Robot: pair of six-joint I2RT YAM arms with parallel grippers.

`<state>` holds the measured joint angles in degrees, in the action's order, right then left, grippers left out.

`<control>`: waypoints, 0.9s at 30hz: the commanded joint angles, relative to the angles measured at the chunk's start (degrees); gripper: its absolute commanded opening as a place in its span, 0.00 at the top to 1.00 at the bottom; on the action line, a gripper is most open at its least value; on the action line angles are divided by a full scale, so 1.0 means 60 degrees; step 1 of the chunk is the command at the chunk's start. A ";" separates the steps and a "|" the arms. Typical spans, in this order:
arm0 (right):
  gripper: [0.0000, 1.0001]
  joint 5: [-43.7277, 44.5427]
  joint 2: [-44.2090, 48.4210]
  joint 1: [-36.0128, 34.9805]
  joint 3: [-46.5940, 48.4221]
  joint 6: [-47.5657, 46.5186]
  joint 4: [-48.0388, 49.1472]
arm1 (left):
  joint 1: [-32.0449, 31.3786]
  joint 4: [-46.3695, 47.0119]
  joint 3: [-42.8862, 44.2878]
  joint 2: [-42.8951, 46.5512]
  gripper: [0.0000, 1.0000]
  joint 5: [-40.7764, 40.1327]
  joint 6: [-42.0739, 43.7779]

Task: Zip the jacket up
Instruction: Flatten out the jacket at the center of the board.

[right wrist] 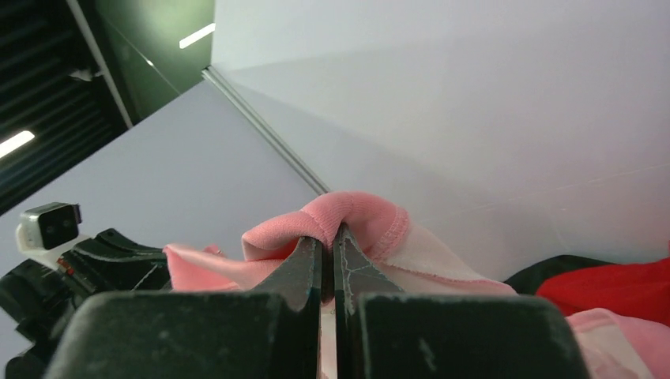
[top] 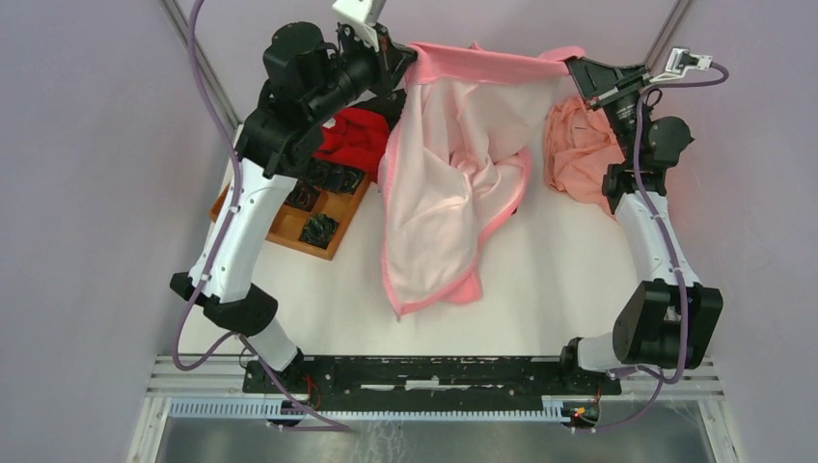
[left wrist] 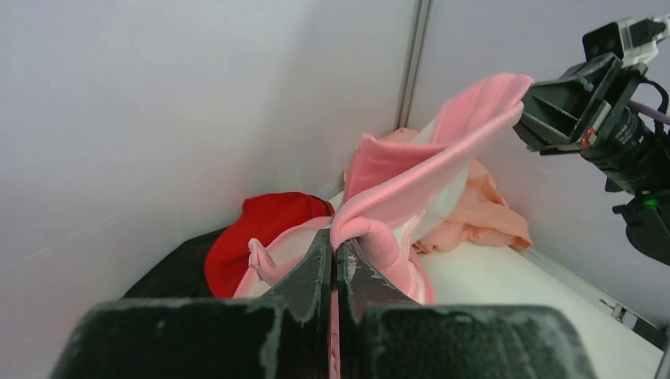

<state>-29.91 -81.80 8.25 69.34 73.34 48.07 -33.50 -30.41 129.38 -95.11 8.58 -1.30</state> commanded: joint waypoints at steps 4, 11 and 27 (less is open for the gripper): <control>0.99 -0.0764 0.1341 -0.0876 -0.1013 -0.0035 0.0590 | 0.0146 0.0767 0.0292 0.0486 0.98 -0.1375 0.0786; 0.75 -0.1641 0.2425 -0.2700 -0.4087 -0.3507 -0.0140 | 0.0220 0.1039 -0.3498 0.2214 0.98 -0.2550 0.1240; 0.08 -0.5316 0.3268 -0.0789 -0.0461 -2.1509 -1.3536 | 0.0212 -0.0164 -1.1105 0.6832 0.98 0.1952 0.2285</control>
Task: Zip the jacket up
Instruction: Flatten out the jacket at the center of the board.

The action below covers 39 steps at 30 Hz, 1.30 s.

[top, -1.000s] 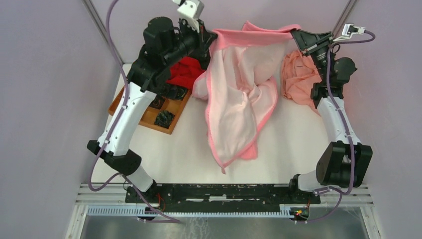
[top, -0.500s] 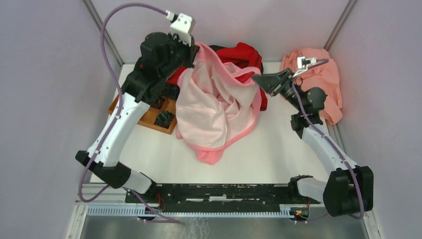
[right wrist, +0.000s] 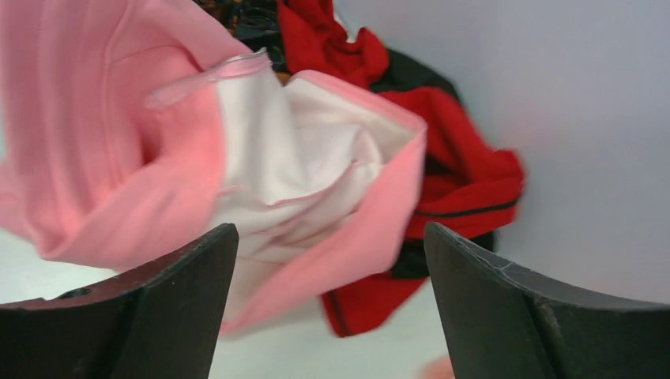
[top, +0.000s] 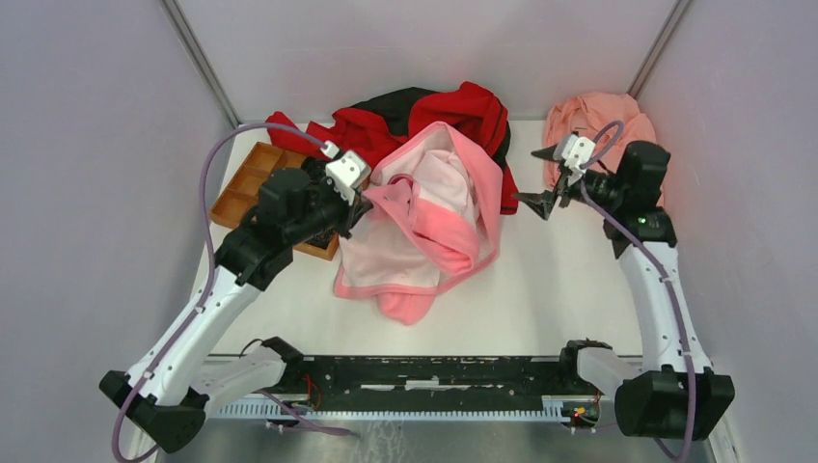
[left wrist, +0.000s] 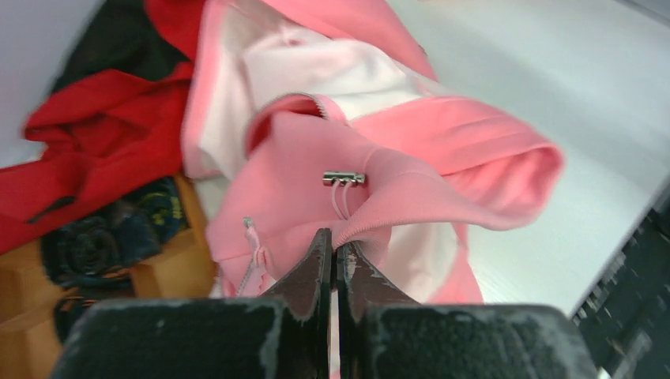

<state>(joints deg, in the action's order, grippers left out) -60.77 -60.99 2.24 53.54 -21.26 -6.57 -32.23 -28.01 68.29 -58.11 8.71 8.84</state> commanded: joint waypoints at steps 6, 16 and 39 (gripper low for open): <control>0.02 -0.2536 -0.0859 -0.0795 0.2370 -0.7729 -0.4147 | 0.0000 -0.0357 -0.2543 0.1219 0.98 0.3124 0.0354; 0.02 0.2672 -0.2951 -0.5633 0.1727 -0.7340 -0.1942 | 0.0003 0.0186 -0.3939 0.1891 0.98 0.3034 -0.0136; 0.24 0.8536 -0.6113 -0.8126 0.5478 -1.3216 -0.6155 | 0.0009 -0.0235 -0.4056 0.2670 0.98 0.3026 -0.0144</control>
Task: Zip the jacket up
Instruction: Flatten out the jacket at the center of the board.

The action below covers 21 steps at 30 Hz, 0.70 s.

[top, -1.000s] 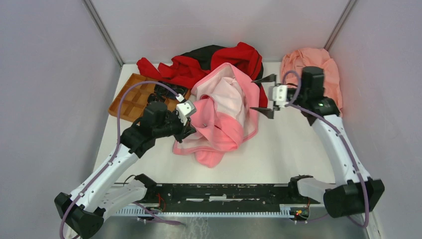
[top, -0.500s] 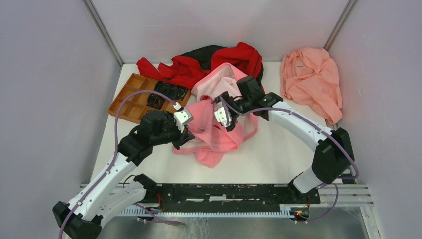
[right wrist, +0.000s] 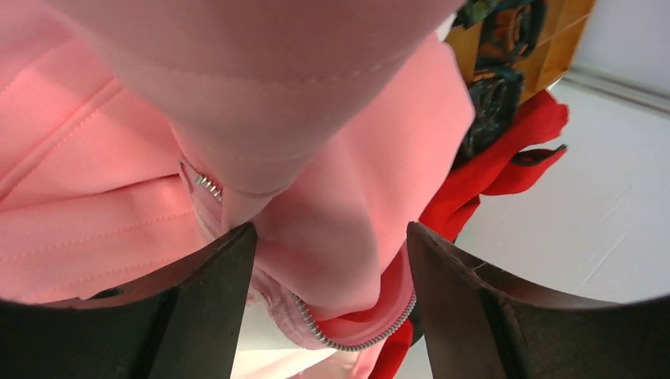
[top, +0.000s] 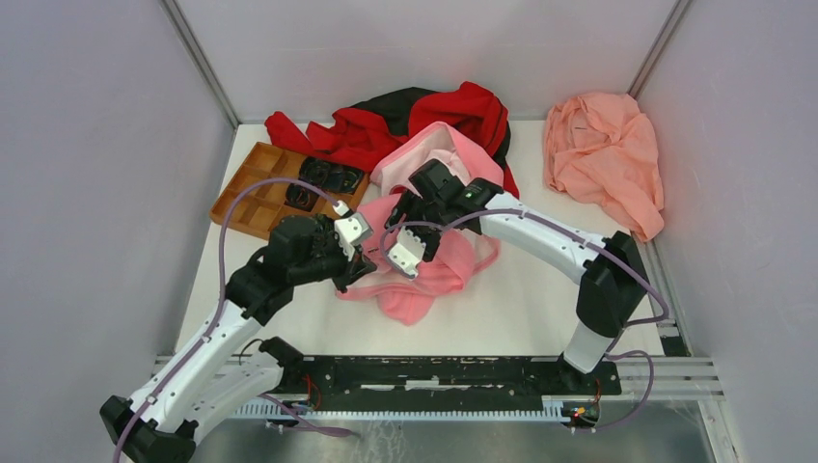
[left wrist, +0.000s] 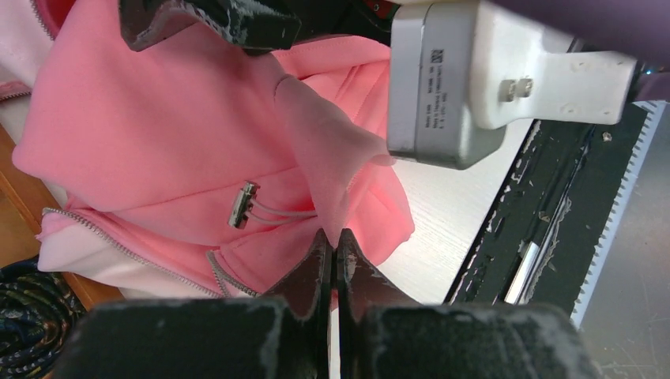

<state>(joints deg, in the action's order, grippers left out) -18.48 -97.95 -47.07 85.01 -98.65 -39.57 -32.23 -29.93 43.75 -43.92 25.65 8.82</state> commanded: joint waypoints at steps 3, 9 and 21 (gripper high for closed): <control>0.24 0.1683 0.0173 0.0217 0.0248 -0.0287 -0.0809 | 0.0010 -0.0071 0.0072 0.0365 0.98 0.0117 0.0035; 0.20 0.0350 0.0422 0.0656 0.1374 -0.0123 -0.2069 | 0.0009 -0.0182 0.0077 0.0507 0.98 0.0039 0.0068; 0.21 0.0146 0.0334 0.1035 0.1071 -0.0916 -0.2539 | 0.0008 -0.0066 0.0015 0.0596 0.98 0.0145 -0.0065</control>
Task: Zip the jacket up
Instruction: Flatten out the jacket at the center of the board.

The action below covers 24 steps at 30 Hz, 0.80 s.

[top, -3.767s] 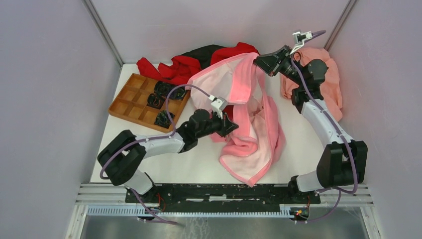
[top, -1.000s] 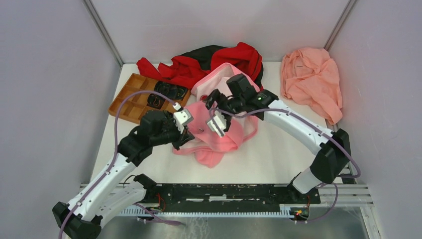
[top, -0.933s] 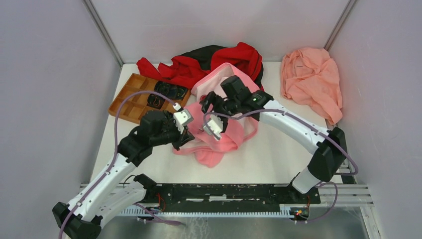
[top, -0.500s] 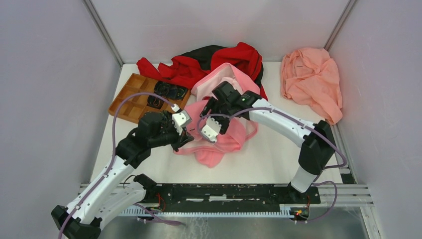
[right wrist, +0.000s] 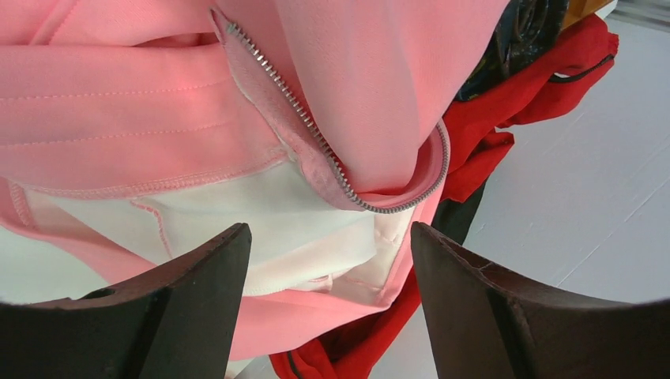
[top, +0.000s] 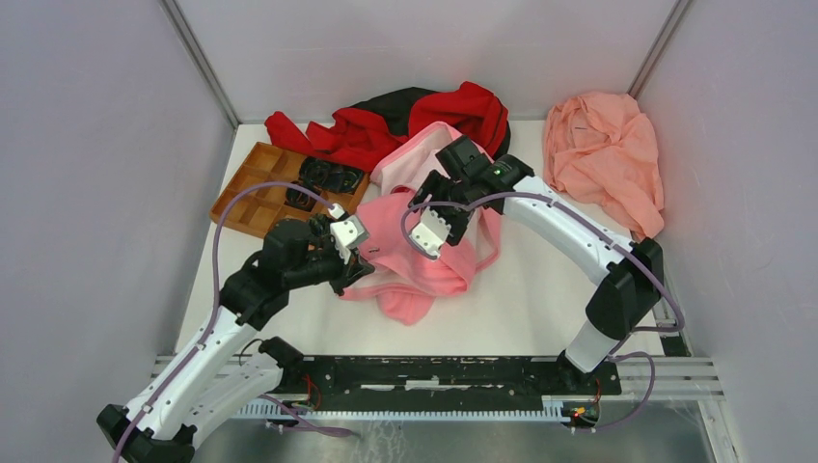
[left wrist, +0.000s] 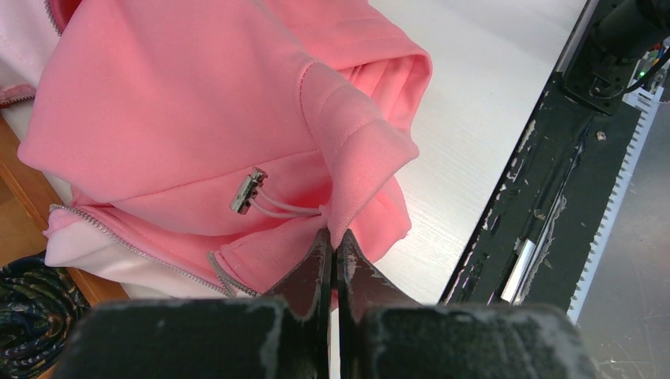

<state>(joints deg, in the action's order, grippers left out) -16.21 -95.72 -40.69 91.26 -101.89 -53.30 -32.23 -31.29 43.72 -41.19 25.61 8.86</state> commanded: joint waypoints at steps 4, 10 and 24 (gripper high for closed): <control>0.20 -0.0953 -0.0239 -0.0033 0.0454 -0.0306 -0.0309 | 0.0009 0.0161 0.0008 0.0161 0.98 0.0185 -0.0086; 0.24 -0.1281 -0.0433 -0.0074 0.0624 -0.0276 -0.0206 | 0.0002 0.0175 0.0008 0.0171 0.98 0.0186 -0.0083; 0.56 0.0692 -0.0608 0.0075 0.0410 0.0145 0.0375 | 0.0007 0.0146 0.0000 0.0260 0.98 0.0174 -0.0024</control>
<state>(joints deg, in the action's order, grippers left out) -15.55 -100.36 -40.73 92.95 -101.93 -52.60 -32.23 -31.27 43.64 -39.97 25.65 8.84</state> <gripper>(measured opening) 0.468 0.044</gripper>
